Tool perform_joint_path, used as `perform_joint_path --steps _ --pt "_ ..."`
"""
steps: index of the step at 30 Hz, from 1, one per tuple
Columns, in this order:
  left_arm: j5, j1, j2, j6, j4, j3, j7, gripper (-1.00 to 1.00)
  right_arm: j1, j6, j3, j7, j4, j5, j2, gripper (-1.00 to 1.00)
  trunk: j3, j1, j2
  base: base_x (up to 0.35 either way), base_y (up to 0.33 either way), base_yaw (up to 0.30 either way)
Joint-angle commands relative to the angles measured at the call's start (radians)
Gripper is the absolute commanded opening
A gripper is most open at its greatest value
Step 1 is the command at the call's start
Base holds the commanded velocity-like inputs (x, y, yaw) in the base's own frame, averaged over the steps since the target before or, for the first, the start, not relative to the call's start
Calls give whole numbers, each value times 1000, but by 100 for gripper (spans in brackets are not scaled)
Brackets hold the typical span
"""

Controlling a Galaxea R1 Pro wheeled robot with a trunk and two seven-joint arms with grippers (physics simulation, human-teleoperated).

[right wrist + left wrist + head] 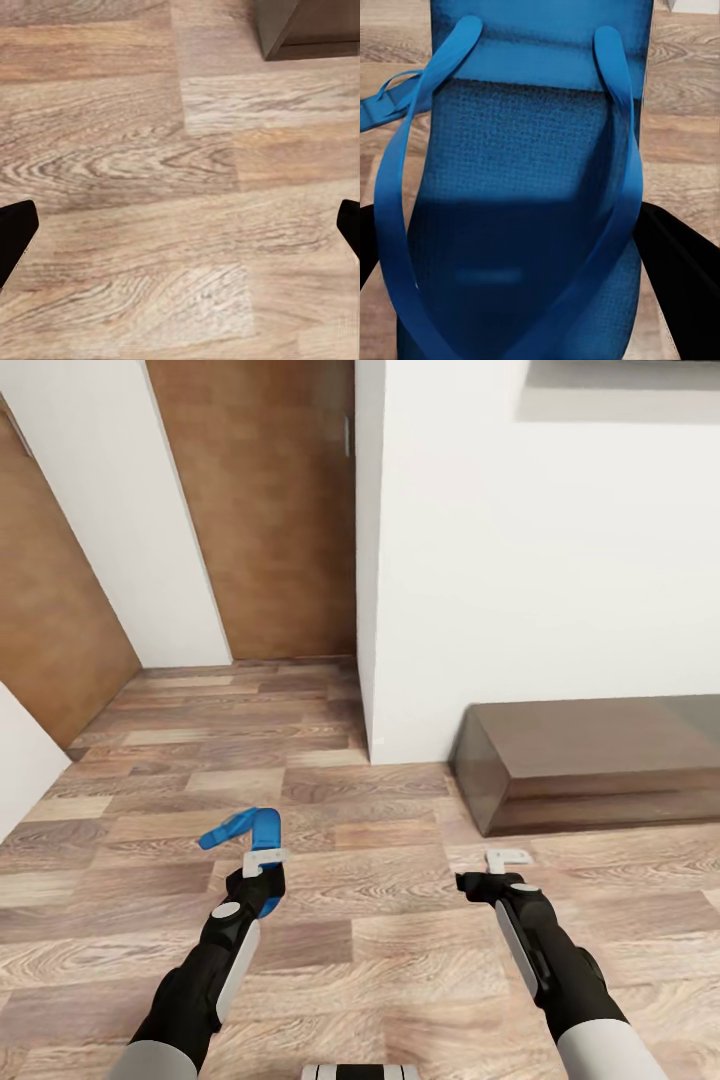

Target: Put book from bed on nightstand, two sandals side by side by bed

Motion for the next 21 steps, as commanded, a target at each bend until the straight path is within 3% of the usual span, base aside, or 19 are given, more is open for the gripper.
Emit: perform_joint_path --steps 1,8,18,21 --pt "4 0 0 6 -1 -2 7 -100 0 5 1 -2 -1 1 0 100 0 0 0 252 -249 261" --pt "6 0 0 6 -1 -2 7 -100 0 5 1 -3 -1 2 0 100 3 0 0 223 -217 264" --pt "9 0 0 10 0 2 10 -100 0 5 1 -3 -1 3 0 100 8 0 0 36 -33 266" --pt "8 -1 -1 71 3 7 12 -100 0 6 1 -3 -1 3 0 100 9 0 0 3 -3 266"
